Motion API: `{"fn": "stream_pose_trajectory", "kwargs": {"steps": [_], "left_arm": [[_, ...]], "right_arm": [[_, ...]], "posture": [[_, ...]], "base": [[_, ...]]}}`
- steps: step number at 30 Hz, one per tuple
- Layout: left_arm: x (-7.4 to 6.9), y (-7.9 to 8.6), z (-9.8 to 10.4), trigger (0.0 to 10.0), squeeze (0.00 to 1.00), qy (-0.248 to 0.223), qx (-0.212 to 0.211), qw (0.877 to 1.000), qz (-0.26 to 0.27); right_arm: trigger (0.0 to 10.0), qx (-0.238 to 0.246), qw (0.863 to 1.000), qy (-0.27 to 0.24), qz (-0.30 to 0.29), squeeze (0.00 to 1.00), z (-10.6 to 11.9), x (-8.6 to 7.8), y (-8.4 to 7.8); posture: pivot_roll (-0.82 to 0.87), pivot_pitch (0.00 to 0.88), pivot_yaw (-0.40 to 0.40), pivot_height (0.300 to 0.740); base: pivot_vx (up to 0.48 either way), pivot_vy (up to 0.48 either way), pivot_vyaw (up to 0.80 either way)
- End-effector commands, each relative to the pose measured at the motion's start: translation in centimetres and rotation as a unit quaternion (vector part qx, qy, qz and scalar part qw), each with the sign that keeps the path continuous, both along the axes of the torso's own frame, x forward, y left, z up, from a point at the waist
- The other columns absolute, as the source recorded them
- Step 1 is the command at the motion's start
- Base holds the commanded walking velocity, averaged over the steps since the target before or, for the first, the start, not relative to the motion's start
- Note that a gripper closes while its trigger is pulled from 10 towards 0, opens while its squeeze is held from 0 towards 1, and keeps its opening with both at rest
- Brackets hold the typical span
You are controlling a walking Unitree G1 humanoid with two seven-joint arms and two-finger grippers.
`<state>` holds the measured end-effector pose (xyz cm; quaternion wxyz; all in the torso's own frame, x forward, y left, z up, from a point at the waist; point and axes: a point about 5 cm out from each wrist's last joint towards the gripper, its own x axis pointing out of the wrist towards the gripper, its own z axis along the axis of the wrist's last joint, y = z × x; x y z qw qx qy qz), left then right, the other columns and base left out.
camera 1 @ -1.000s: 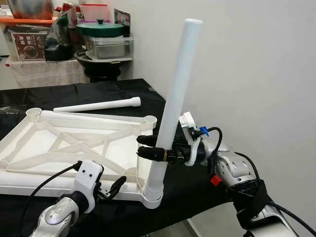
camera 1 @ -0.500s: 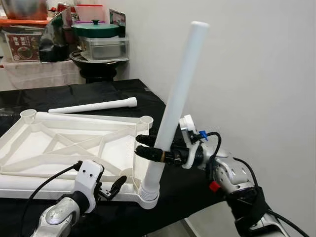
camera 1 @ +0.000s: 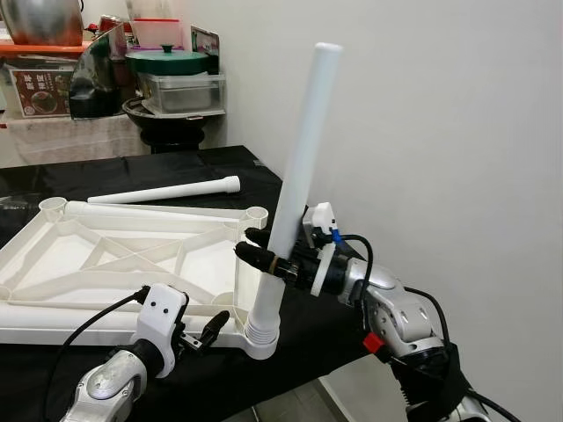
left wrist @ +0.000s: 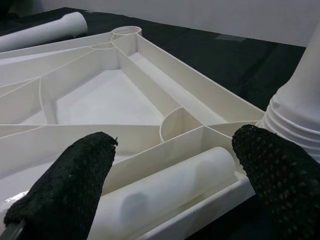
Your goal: Building children table
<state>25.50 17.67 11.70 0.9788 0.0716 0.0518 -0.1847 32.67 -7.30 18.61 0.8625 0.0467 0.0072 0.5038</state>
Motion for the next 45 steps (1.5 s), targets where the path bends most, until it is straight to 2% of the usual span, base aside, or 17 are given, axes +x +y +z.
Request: {"fn": "stream_pose_trajectory", "kwargs": {"steps": [1, 4, 5, 8, 9, 10, 11, 14, 15, 19, 20, 22, 23, 24, 31, 36, 45], "left_arm": [[0.2, -0.1, -0.1, 10.0, 0.00, -0.002, 0.002, 1.000, -0.001], [0.1, -0.2, -0.2, 10.0, 0.00, -0.001, 0.003, 1.000, 0.000], [0.2, -0.2, -0.2, 10.0, 0.00, -0.001, 0.002, 1.000, 0.002], [0.2, -0.2, -0.3, 10.0, 0.00, -0.001, 0.001, 1.000, 0.005], [0.3, -0.1, -0.3, 10.0, 0.00, -0.002, 0.000, 1.000, 0.011], [0.3, -0.1, -0.3, 10.0, 0.00, -0.002, 0.000, 1.000, 0.011], [0.3, -0.1, -0.3, 10.0, 0.00, -0.003, 0.000, 1.000, 0.014], [0.3, -0.1, -0.3, 10.0, 0.00, -0.004, -0.001, 1.000, 0.019], [0.3, 0.0, -0.3, 10.0, 0.00, -0.004, 0.000, 1.000, 0.021], [0.3, 0.0, -0.3, 10.0, 0.00, -0.005, 0.000, 1.000, 0.023], [0.4, 0.0, -0.3, 10.0, 0.00, -0.006, 0.000, 1.000, 0.025], [0.4, 0.1, -0.3, 10.0, 0.00, -0.007, 0.000, 1.000, 0.027], [0.4, 0.1, -0.3, 10.0, 0.00, -0.008, 0.001, 1.000, 0.029], [0.5, 0.1, -0.2, 10.0, 0.00, -0.009, 0.000, 0.999, 0.031], [0.5, 0.1, -0.3, 10.0, 0.00, -0.010, -0.001, 0.999, 0.037], [0.7, 0.3, -0.3, 10.0, 0.00, -0.011, -0.001, 0.999, 0.044], [1.0, 0.5, -0.2, 10.0, 0.00, -0.017, -0.001, 0.998, 0.061]], "right_arm": [[0.0, -0.066, 0.991, 0.084, -0.076, 0.00, -3.9, 0.2, -1.1], [0.0, -0.066, 0.984, 0.105, -0.130, 0.00, -4.3, 0.4, -1.2], [1.1, -0.050, 0.977, 0.121, -0.170, 0.00, -4.6, 0.7, -1.4], [1.1, -0.034, 0.965, 0.143, -0.216, 0.00, -4.9, 1.0, -1.5], [1.6, -0.027, 0.947, 0.158, -0.277, 0.00, -5.3, 1.4, -2.0], [1.6, -0.027, 0.947, 0.158, -0.277, 0.00, -5.3, 1.4, -2.0], [2.5, -0.025, 0.938, 0.156, -0.309, 0.00, -5.4, 1.5, -2.4], [2.1, -0.023, 0.921, 0.156, -0.356, 0.00, -5.5, 1.6, -2.9], [1.5, -0.025, 0.919, 0.152, -0.364, 0.00, -5.4, 1.6, -2.9], [1.3, -0.036, 0.917, 0.142, -0.371, 0.00, -5.3, 1.5, -2.6], [4.5, -0.046, 0.918, 0.135, -0.370, 0.00, -5.2, 1.4, -2.3], [4.5, -0.053, 0.919, 0.129, -0.368, 0.00, -5.2, 1.3, -2.1], [8.8, -0.063, 0.919, 0.123, -0.370, 0.00, -5.2, 1.2, -1.9], [10.0, -0.070, 0.916, 0.119, -0.376, 0.00, -5.3, 1.3, -2.0], [10.0, -0.074, 0.892, 0.124, -0.429, 0.00, -5.4, 1.7, -2.8], [10.0, -0.072, 0.849, 0.139, -0.505, 0.00, -5.8, 1.9, -4.4], [10.0, -0.088, 0.836, 0.125, -0.528, 0.00, -6.2, 2.4, -5.3]], "posture": [[0.09, 0.000, -0.092, 0.740], [0.09, 0.000, -0.093, 0.740], [0.09, 0.000, -0.096, 0.740], [0.09, 0.000, -0.096, 0.740], [0.09, 0.000, -0.101, 0.740], [0.09, 0.000, -0.101, 0.740], [0.09, 0.000, -0.101, 0.740], [0.09, 0.000, -0.103, 0.740], [0.09, 0.000, -0.103, 0.740], [0.09, 0.000, -0.105, 0.740], [0.09, 0.000, -0.105, 0.740], [0.09, 0.000, -0.105, 0.740], [0.09, 0.000, -0.107, 0.740], [0.09, 0.000, -0.107, 0.740], [0.09, 0.000, -0.108, 0.740], [0.09, 0.000, -0.109, 0.740], [0.09, 0.000, -0.109, 0.740]], "base": [[0.000, 0.000, 0.00], [0.000, 0.000, 0.00], [0.000, 0.000, 0.00], [0.000, 0.000, 0.00], [0.000, 0.000, 0.00], [0.000, 0.000, 0.00], [0.000, 0.000, 0.00], [0.000, 0.000, 0.00], [0.000, 0.000, 0.00], [0.000, 0.000, 0.00], [0.000, 0.000, 0.00], [0.000, 0.000, 0.00], [0.000, 0.000, 0.00], [0.000, 0.000, 0.00], [0.000, 0.000, 0.00], [0.000, 0.000, 0.00], [0.000, 0.000, 0.00]]}}
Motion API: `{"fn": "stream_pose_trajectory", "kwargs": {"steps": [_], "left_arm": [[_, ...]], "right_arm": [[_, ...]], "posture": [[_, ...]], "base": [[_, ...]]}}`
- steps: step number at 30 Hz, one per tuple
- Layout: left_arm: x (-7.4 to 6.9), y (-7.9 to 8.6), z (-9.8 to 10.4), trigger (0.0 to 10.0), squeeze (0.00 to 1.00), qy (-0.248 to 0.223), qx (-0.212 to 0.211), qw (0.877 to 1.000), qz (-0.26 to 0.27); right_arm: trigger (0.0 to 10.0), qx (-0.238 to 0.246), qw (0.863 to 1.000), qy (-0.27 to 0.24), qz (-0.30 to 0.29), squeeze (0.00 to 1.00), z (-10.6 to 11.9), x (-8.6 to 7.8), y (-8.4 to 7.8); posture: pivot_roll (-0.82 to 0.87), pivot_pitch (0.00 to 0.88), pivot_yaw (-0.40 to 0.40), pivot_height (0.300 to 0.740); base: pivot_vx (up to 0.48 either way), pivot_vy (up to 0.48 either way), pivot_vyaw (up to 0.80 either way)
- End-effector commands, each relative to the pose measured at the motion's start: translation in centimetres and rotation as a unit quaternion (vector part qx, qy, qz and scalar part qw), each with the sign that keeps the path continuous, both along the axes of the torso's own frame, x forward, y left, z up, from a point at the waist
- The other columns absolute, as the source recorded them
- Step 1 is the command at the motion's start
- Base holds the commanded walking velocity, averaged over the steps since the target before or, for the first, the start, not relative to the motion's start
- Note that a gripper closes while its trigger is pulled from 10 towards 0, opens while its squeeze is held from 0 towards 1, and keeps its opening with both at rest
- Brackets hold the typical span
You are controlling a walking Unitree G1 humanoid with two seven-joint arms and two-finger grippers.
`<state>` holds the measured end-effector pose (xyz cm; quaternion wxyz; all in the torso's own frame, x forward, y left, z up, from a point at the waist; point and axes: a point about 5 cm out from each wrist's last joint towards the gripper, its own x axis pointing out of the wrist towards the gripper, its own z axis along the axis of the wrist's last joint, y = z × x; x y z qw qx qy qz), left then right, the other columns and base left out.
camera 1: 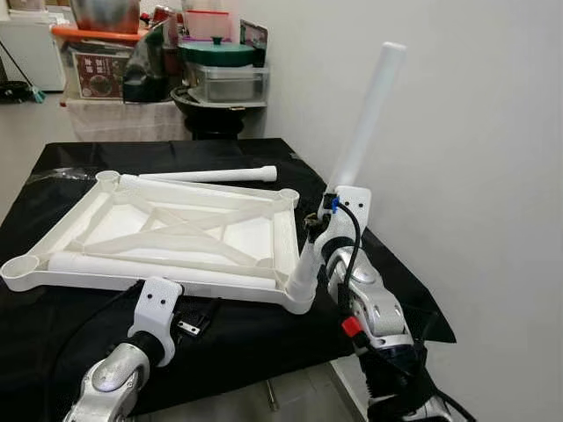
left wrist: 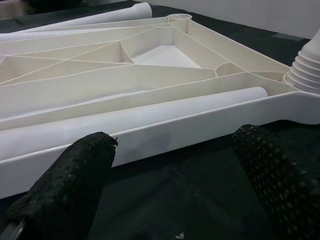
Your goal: Building children table
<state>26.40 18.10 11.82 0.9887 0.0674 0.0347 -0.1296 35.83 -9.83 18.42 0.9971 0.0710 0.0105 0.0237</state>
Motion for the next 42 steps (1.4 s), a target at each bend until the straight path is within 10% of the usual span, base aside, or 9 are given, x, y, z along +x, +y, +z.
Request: {"fn": "stream_pose_trajectory", "kwargs": {"steps": [1, 31, 42], "left_arm": [[0.1, 0.1, -0.3, 10.0, 0.00, 0.004, 0.004, 1.000, 0.007], [0.2, 0.8, -0.7, 10.0, 0.00, 0.008, 0.006, 0.999, 0.040], [0.4, 0.9, -0.6, 10.0, 0.00, 0.008, 0.009, 0.999, 0.042]], "right_arm": [[10.0, -0.050, 0.989, 0.131, -0.055, 0.00, -6.2, -0.6, -3.0], [10.0, -0.030, 0.957, 0.117, -0.264, 0.00, -4.4, 2.1, -11.8], [10.0, -0.026, 0.958, 0.118, -0.261, 0.00, -5.1, 2.0, -11.5]], "posture": [[0.10, 0.000, -0.112, 0.740], [0.11, 0.000, -0.109, 0.740], [0.11, 0.000, -0.102, 0.740]], "base": [[0.000, 0.000, 0.00], [0.000, 0.000, 0.00], [0.000, 0.000, 0.00]]}}
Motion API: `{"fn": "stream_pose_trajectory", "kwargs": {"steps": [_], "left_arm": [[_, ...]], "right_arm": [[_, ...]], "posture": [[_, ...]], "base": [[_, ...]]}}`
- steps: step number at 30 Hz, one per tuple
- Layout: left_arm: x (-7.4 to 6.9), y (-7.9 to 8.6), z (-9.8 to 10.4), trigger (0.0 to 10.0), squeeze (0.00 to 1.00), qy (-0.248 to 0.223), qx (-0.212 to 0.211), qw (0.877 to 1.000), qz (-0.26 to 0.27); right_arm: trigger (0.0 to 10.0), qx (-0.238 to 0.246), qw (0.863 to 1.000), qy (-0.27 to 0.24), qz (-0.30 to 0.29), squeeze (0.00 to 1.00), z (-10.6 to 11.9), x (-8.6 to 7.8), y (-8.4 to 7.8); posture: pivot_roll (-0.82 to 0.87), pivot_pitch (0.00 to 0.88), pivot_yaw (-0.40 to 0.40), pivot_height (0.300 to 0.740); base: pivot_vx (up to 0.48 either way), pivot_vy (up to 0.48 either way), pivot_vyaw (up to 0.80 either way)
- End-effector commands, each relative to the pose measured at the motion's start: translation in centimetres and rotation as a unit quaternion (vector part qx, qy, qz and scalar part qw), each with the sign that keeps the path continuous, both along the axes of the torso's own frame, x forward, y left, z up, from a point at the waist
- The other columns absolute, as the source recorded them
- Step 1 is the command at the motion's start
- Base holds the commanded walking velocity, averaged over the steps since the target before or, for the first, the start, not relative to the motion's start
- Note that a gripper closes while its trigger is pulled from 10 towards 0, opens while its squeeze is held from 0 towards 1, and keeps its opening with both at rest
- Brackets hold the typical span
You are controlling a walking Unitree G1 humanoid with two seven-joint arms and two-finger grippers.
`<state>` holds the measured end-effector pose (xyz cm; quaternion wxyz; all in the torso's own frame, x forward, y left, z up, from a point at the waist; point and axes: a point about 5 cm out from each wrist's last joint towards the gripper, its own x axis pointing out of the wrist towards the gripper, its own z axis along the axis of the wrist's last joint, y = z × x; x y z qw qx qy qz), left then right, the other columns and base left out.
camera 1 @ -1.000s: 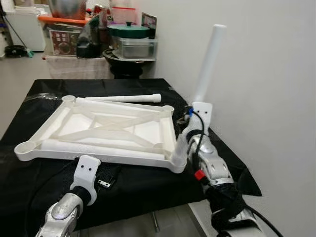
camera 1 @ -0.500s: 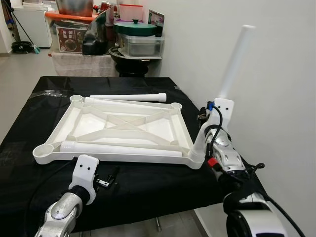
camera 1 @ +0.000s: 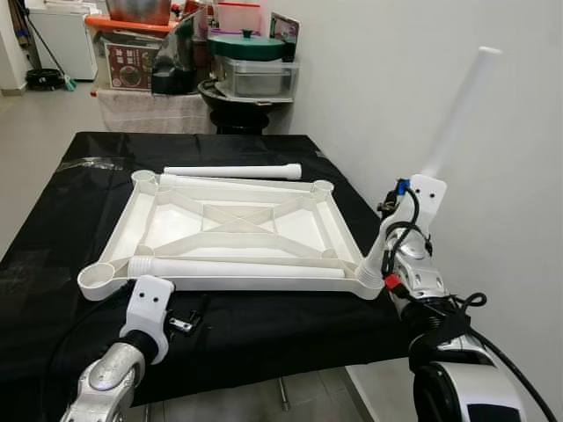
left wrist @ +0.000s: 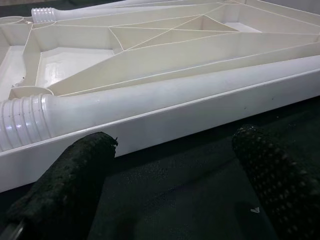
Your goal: Building children table
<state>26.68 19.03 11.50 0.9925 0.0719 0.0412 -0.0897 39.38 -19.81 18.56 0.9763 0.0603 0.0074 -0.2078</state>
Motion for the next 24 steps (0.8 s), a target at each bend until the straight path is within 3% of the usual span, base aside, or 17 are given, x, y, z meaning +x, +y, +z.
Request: {"fn": "stream_pose_trajectory", "kwargs": {"steps": [1, 22, 24], "left_arm": [[0.1, 0.0, -0.3, 10.0, 0.00, 0.005, 0.002, 1.000, 0.002], [0.2, 0.0, -0.4, 10.0, 0.00, 0.009, 0.004, 1.000, -0.002], [0.2, -0.1, -0.4, 10.0, 0.00, 0.009, 0.004, 1.000, -0.003]], "right_arm": [[10.0, 0.010, 0.994, 0.104, -0.027, 0.00, -5.3, -1.5, -1.3], [10.0, 0.015, 0.997, 0.076, -0.006, 0.00, -4.7, -1.1, -0.8], [10.0, 0.005, 0.998, 0.062, 0.006, 0.04, -4.1, -0.9, -0.5]], "posture": [[0.11, 0.000, -0.102, 0.740], [0.10, 0.000, -0.092, 0.740], [0.10, 0.000, -0.092, 0.740]], "base": [[0.000, 0.000, 0.00], [0.000, 0.000, 0.00], [0.000, 0.000, 0.00]]}}
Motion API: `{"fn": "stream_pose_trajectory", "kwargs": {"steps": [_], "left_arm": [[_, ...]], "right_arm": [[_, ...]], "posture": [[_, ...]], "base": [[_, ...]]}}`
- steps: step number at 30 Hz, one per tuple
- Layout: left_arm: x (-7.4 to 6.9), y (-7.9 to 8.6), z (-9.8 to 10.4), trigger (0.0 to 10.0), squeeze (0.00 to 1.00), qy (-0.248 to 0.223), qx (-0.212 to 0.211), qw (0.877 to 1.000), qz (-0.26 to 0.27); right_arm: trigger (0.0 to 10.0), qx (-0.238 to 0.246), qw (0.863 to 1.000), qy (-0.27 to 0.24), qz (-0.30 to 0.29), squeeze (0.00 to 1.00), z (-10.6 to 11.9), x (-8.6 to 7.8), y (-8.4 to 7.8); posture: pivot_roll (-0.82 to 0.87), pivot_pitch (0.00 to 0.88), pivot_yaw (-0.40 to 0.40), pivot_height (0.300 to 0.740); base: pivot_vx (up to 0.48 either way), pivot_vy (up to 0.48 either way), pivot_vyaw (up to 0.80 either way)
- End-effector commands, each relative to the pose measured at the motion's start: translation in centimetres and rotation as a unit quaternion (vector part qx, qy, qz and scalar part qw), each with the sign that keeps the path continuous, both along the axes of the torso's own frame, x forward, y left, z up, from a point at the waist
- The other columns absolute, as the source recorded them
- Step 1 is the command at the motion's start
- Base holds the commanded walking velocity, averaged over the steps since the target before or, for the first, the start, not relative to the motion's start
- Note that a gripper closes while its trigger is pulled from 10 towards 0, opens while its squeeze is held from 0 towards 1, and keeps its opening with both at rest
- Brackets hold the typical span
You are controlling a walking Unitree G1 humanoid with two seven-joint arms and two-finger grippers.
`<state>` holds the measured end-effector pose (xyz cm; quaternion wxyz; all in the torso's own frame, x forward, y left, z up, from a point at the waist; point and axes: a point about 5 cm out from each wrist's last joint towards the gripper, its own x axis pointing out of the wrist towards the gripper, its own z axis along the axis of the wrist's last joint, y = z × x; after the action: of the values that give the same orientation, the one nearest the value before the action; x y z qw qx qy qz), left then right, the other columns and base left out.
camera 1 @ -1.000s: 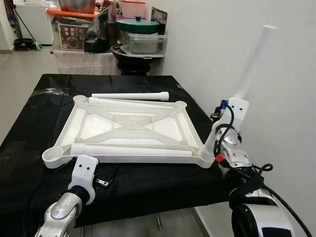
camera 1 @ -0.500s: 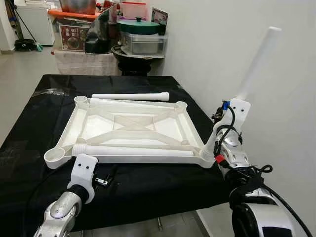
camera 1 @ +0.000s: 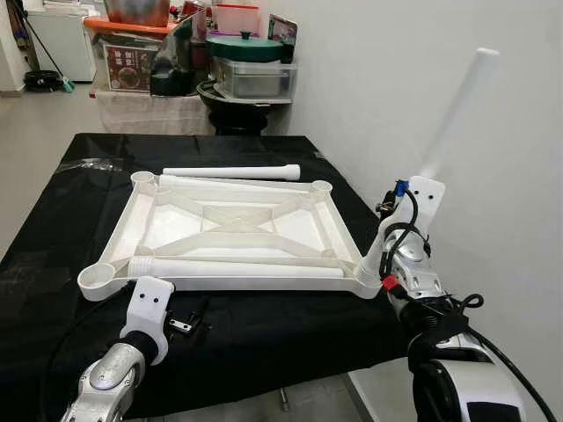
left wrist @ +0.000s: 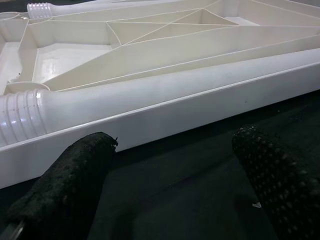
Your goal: Building children table
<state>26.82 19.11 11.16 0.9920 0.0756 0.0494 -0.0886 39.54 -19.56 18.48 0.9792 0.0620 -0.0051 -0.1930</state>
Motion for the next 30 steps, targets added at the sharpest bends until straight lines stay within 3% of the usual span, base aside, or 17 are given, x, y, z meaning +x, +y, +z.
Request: {"fn": "stream_pose_trajectory", "kwargs": {"steps": [1, 6, 30], "left_arm": [[0.1, -0.2, -0.1, 10.0, 0.00, 0.001, -0.001, 1.000, -0.004], [0.1, -0.1, -0.1, 10.0, 0.00, 0.002, -0.002, 1.000, -0.004], [0.3, -0.3, -0.3, 10.0, 0.00, 0.002, -0.003, 1.000, -0.006]], "right_arm": [[10.0, 0.005, 0.997, 0.075, -0.008, 0.04, -4.0, -1.1, -0.7], [10.0, -0.023, 0.998, 0.055, 0.010, 0.00, -3.0, -0.7, -0.3], [10.0, -0.022, 0.998, 0.046, 0.025, 0.00, -2.2, -0.3, 0.0]], "posture": [[0.10, 0.000, -0.092, 0.740], [0.10, 0.000, -0.091, 0.740], [0.10, 0.000, -0.093, 0.740]], "base": [[0.000, 0.000, 0.00], [0.000, 0.000, 0.00], [0.000, 0.000, 0.00]]}}
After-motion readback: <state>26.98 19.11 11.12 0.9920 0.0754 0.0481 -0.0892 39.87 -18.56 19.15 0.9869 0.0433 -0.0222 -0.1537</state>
